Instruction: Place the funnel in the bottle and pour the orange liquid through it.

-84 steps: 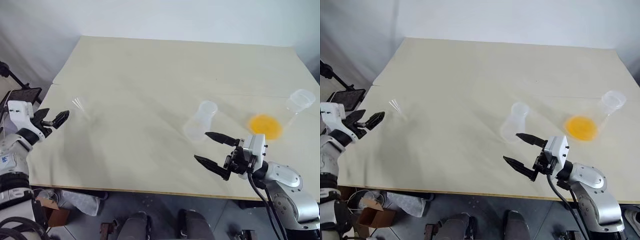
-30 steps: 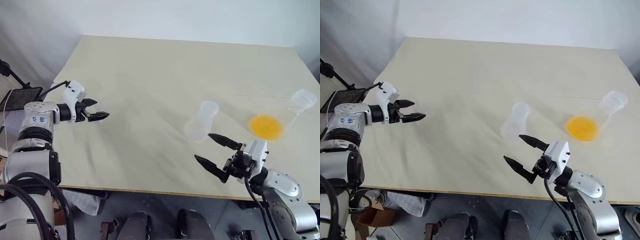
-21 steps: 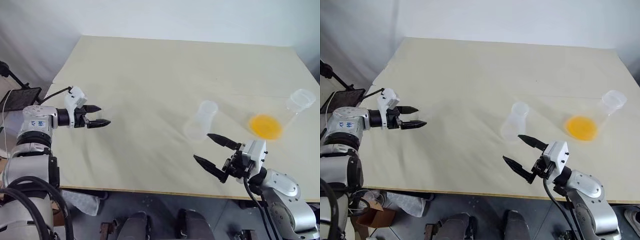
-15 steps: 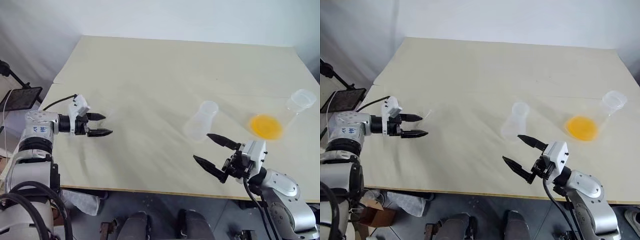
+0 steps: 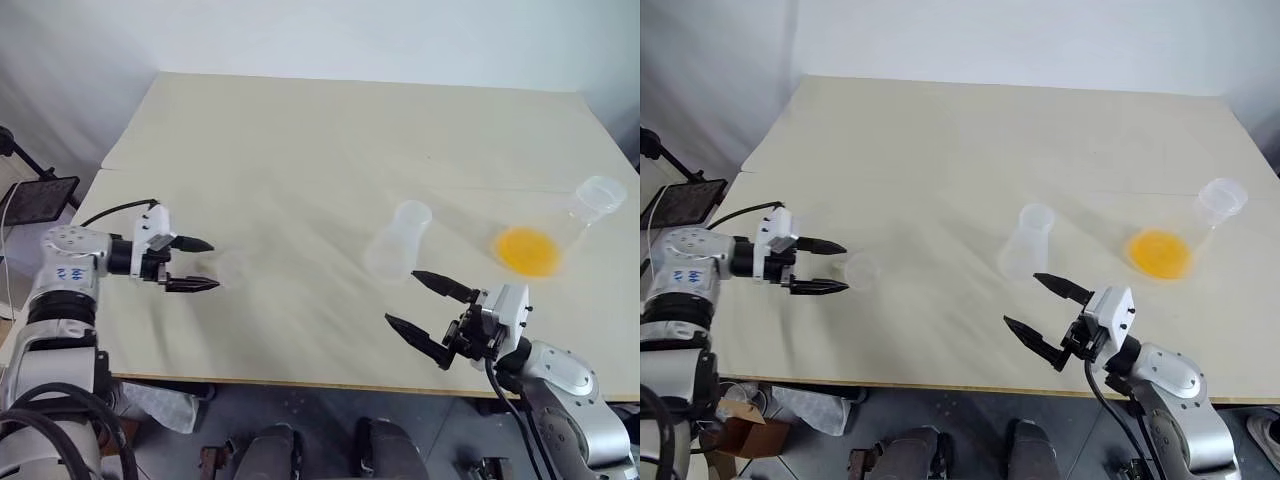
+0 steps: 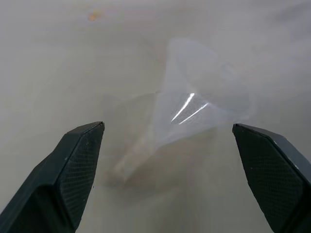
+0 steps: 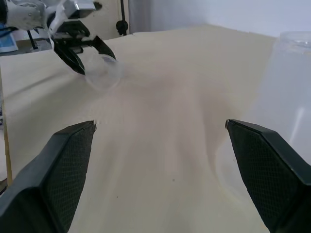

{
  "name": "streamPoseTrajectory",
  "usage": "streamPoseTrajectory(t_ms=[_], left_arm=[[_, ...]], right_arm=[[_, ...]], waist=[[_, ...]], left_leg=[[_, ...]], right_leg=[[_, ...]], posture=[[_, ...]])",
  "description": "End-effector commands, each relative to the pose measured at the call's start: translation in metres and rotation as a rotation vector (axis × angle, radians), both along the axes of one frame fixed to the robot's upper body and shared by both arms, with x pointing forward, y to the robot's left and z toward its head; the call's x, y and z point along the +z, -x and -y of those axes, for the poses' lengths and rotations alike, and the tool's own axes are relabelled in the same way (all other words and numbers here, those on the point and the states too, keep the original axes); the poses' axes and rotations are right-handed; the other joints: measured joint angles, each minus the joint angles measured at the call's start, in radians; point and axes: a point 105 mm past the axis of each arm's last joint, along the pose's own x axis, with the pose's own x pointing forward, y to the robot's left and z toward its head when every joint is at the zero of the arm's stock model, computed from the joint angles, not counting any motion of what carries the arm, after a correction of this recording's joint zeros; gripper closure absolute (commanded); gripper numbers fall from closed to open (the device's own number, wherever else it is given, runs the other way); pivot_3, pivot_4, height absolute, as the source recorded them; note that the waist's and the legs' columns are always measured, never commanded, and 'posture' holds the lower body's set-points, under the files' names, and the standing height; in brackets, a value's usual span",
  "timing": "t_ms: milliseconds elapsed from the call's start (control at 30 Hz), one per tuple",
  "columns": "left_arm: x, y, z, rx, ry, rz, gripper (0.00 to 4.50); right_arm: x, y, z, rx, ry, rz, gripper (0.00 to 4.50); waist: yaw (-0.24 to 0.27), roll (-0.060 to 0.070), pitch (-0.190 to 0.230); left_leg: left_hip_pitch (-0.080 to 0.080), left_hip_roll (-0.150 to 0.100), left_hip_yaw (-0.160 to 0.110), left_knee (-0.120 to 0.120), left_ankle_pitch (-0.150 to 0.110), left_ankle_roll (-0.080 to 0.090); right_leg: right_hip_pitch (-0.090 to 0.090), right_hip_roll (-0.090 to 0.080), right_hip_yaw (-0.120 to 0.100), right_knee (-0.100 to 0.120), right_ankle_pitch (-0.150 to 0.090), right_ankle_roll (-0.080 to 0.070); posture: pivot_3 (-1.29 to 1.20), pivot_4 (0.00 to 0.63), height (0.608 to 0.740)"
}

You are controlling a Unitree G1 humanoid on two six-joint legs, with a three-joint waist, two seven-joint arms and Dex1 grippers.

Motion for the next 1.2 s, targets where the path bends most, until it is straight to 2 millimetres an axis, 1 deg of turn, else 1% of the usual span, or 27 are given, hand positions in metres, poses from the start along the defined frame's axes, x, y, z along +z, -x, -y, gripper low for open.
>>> streamPoseTrajectory(t_ms=[33,233,300,467,500,567,667,767,833,933,1000,1100,1200], left_arm=[[0.014,0.015,-0.01,-0.012,0.001,0.054,0.01],[0.012,0.053,-0.017,-0.019,0.003,0.035,0.01],[0.014,0.06,-0.015,0.0,0.024,0.035,0.01],[0.016,0.055,-0.009,0.138,0.159,0.069,0.01],[0.013,0.054,-0.008,0.156,0.16,0.065,0.01],[0.004,0.049,-0.014,0.222,0.134,0.077,0.01],[-0.002,0.046,-0.02,0.258,0.122,0.08,0.01],[-0.01,0.038,-0.031,0.327,0.069,0.089,0.01],[-0.012,0.036,-0.032,0.335,0.069,0.088,0.01],[-0.014,0.038,-0.028,0.309,0.086,0.076,0.01],[-0.012,0.039,-0.028,0.307,0.089,0.087,0.01],[0.0,0.037,-0.031,0.348,0.152,0.111,0.01],[0.012,0.047,-0.032,0.328,0.176,0.13,0.01]], right_arm=[[0.011,0.006,-0.002,0.019,-0.004,0.053,0.0],[0.009,0.006,-0.004,0.04,-0.003,0.04,0.0],[0.009,0.005,-0.005,0.048,-0.004,0.037,0.0],[0.009,0.003,-0.009,0.075,-0.003,0.035,0.0],[0.009,0.002,-0.01,0.078,-0.001,0.038,0.0],[0.012,0.001,-0.008,0.078,0.005,0.046,0.0],[0.013,-0.001,-0.005,0.076,0.013,0.05,0.0],[0.015,-0.003,-0.003,0.068,0.017,0.06,0.0],[0.016,-0.004,-0.002,0.063,0.016,0.063,0.0],[0.015,-0.003,-0.004,0.065,0.014,0.062,0.0],[0.014,-0.002,-0.005,0.062,0.009,0.058,0.0],[0.012,0.0,-0.005,0.058,0.005,0.053,0.0],[0.012,0.0,-0.006,0.056,0.002,0.054,0.0]], waist=[[-0.001,0.0,0.0],[-0.011,0.0,0.0],[-0.012,0.0,0.0],[-0.012,0.0,0.0],[-0.012,0.001,0.0],[-0.014,0.001,0.0],[-0.014,0.001,0.0],[-0.013,0.001,0.0],[-0.013,0.001,0.0],[-0.013,0.0,0.0],[-0.013,0.001,0.0],[-0.013,0.0,0.0],[-0.015,0.001,0.0]], left_leg=[[0.0,0.0,0.0,0.0,0.0,0.0],[0.0,0.0,-0.003,0.0,0.0,0.0],[0.001,0.0,-0.003,0.0,0.0,0.0],[0.001,0.0,-0.003,0.0,0.0,0.0],[0.001,0.0,-0.003,0.0,0.0,0.0],[0.001,0.0,-0.003,-0.001,0.0,0.0],[0.001,0.0,-0.003,-0.001,0.0,0.0],[0.001,0.0,-0.002,-0.001,0.0,0.0],[0.001,0.0,-0.002,-0.001,0.0,0.0],[0.001,0.0,-0.002,-0.001,0.0,-0.001],[0.001,0.0,-0.002,-0.001,0.0,-0.001],[0.001,0.0,-0.002,-0.001,0.0,-0.001],[0.001,0.0,-0.002,-0.001,0.0,-0.001]], right_leg=[[0.0,0.0,0.0,0.0,0.0,0.0],[0.001,-0.002,0.008,0.0,0.0,0.0],[0.001,-0.002,0.009,0.0,0.0,0.0],[0.001,-0.002,0.01,0.0,0.0,-0.001],[0.001,-0.002,0.01,-0.001,0.0,-0.001],[0.001,-0.002,0.009,0.0,0.0,-0.001],[0.001,-0.001,0.009,0.0,0.0,-0.001],[0.001,-0.001,0.009,0.0,0.0,-0.001],[0.001,-0.001,0.009,0.0,0.0,-0.001],[0.0,-0.001,0.008,0.0,0.0,-0.001],[0.0,-0.001,0.008,0.0,0.0,-0.001],[0.0,-0.001,0.009,-0.001,0.0,-0.001],[0.0,-0.001,0.009,-0.001,0.0,-0.001]], posture=[[0.0,0.15,0.74],[0.0,0.15,0.74],[0.0,0.15,0.74],[0.0,0.15,0.74],[0.0,0.15,0.74],[0.0,0.15,0.74],[0.0,0.15,0.74],[0.0,0.15,0.74],[0.0,0.15,0.74],[0.0,0.15,0.74],[0.0,0.15,0.74],[0.0,0.15,0.74],[0.0,0.15,0.74]])
